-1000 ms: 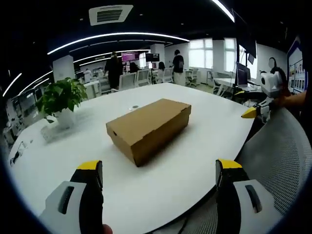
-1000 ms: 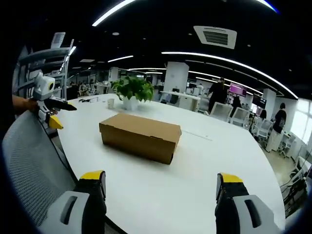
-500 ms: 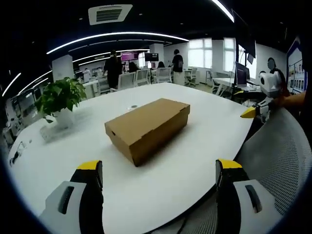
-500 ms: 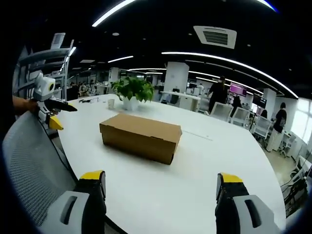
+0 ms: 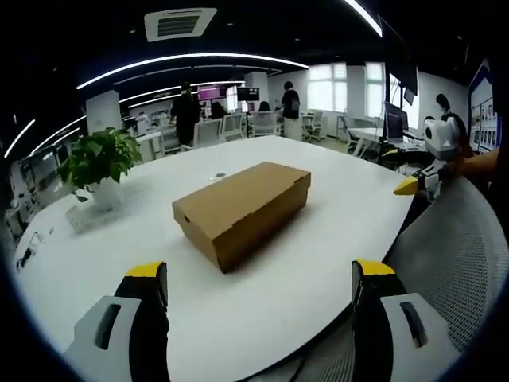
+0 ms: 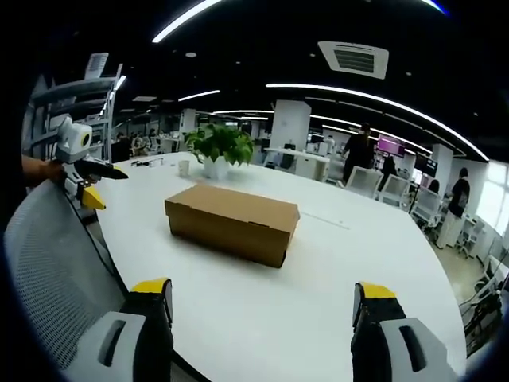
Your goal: Operate the shoe box by opening the lid, removing the specified soft item, and placing it in the target area until the item is outside and the box remains undamaged.
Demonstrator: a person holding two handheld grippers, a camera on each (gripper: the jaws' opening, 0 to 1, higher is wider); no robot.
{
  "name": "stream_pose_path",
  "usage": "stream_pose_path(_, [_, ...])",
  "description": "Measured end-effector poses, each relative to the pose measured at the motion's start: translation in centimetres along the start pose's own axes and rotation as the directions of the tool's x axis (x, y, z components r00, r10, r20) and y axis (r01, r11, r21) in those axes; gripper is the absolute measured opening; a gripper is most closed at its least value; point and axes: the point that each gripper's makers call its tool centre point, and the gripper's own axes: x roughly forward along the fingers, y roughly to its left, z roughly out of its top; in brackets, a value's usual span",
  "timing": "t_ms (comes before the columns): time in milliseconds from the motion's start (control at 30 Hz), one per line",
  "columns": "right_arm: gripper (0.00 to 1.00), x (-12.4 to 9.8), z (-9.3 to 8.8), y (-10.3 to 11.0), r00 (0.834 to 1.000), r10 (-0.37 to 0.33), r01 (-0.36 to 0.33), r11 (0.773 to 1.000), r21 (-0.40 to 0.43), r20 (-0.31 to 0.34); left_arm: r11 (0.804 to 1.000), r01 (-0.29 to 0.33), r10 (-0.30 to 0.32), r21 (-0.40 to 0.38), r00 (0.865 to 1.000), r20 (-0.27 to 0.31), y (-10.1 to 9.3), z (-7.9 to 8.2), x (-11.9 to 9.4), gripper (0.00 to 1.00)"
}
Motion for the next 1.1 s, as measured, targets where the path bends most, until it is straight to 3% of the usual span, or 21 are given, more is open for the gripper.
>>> stream_pose_path(533, [0.93,-0.08,0.17,-0.20,1.000,-0.013,0.013,1.000,-0.002,-0.004,1.000,-0.015,0.015,-0.012,1.000,-0.012,0.41,-0.17,-0.11,1.00])
stream_pose_path(1100, [0.94,0.13,0.07,0.21,0.999,0.025,-0.025,0.999,0.027,-0.021,0.999,0.000,0.000,-0.037,1.000,-0.016,0.41,0.24,0.13,1.00])
